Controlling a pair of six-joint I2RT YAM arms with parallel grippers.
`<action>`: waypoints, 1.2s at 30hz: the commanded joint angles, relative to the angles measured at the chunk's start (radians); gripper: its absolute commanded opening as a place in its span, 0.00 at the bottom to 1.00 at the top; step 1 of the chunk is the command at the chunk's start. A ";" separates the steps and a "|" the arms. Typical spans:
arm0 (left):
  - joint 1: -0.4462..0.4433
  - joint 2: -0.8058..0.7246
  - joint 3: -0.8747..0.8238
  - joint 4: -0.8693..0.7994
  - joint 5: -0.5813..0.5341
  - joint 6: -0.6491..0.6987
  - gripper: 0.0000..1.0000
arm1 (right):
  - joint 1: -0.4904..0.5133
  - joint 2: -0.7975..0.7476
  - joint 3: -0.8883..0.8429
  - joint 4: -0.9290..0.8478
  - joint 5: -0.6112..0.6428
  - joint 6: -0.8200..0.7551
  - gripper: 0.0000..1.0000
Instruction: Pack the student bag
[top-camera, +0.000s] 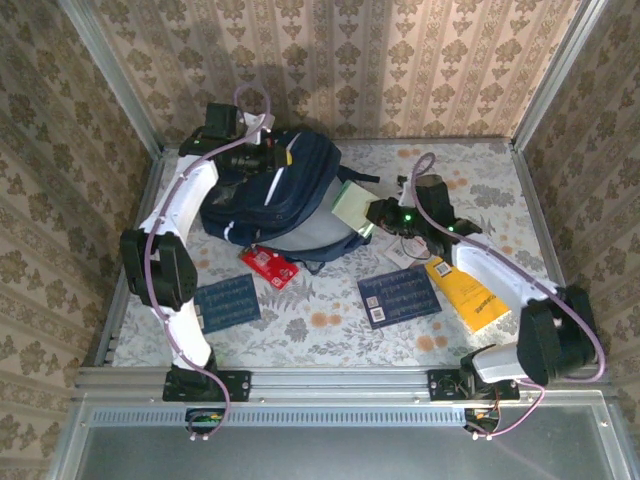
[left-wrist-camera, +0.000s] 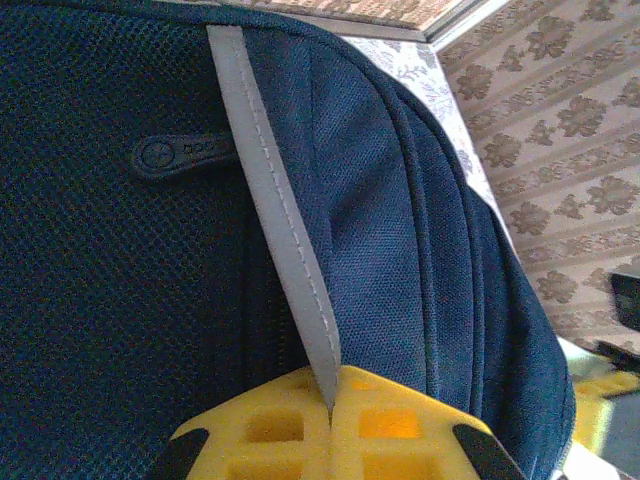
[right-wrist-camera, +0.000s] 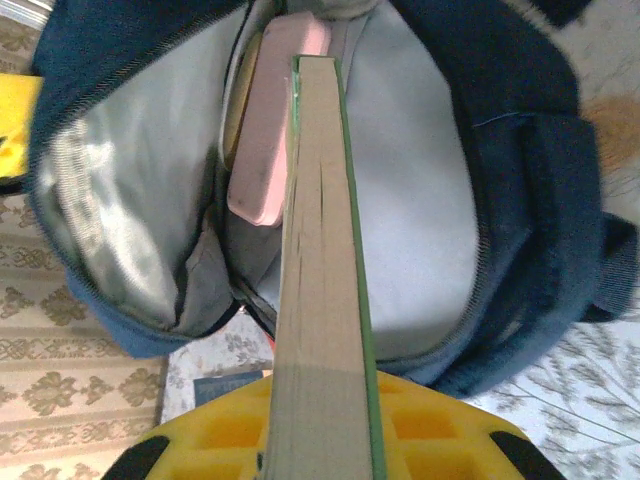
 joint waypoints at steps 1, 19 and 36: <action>0.017 -0.052 0.109 0.055 0.171 -0.009 0.00 | 0.008 0.109 0.082 0.131 -0.144 0.131 0.00; 0.040 -0.103 0.120 0.251 0.387 -0.162 0.00 | 0.196 0.603 0.691 -0.066 -0.017 0.138 0.00; 0.090 -0.068 0.059 0.436 0.430 -0.304 0.00 | 0.259 0.754 0.862 0.010 0.026 0.174 0.83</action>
